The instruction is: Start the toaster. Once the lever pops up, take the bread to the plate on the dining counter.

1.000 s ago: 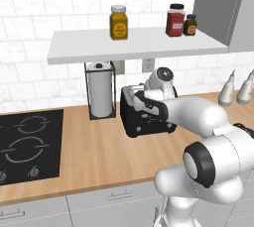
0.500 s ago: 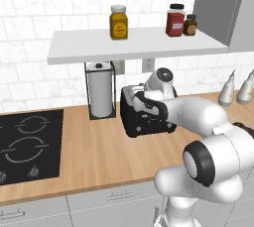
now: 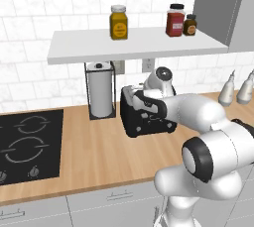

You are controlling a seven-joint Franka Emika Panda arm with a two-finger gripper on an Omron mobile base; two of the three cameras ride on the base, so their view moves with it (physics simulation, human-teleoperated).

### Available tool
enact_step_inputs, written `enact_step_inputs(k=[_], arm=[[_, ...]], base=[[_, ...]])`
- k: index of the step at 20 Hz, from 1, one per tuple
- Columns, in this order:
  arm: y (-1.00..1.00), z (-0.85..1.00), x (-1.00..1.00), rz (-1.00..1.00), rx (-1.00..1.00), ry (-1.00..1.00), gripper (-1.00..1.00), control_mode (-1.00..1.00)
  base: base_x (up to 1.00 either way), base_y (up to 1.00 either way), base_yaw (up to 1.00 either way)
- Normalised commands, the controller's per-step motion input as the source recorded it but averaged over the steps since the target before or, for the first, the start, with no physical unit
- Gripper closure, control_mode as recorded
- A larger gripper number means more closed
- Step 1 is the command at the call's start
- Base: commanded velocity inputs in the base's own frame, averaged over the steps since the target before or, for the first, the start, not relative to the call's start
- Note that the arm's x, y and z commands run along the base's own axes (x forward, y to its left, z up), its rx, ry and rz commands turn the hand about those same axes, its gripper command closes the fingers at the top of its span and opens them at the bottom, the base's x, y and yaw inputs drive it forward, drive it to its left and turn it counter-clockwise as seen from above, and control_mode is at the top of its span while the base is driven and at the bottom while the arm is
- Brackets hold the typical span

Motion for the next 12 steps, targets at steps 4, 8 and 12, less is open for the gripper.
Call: enact_step_inputs(k=[4, 8, 12], arm=[[0.00, 0.00, 0.00, 0.00, 0.00, 0.00, 1.00, -1.00], [0.00, 0.00, 0.00, 0.00, 0.00, 0.00, 1.00, -1.00], [0.00, 0.00, 0.00, 0.00, 0.00, 0.00, 1.00, -1.00]], base=[[0.00, 0.00, 0.00], [0.00, 0.00, 0.00], [0.00, 0.00, 0.00]])
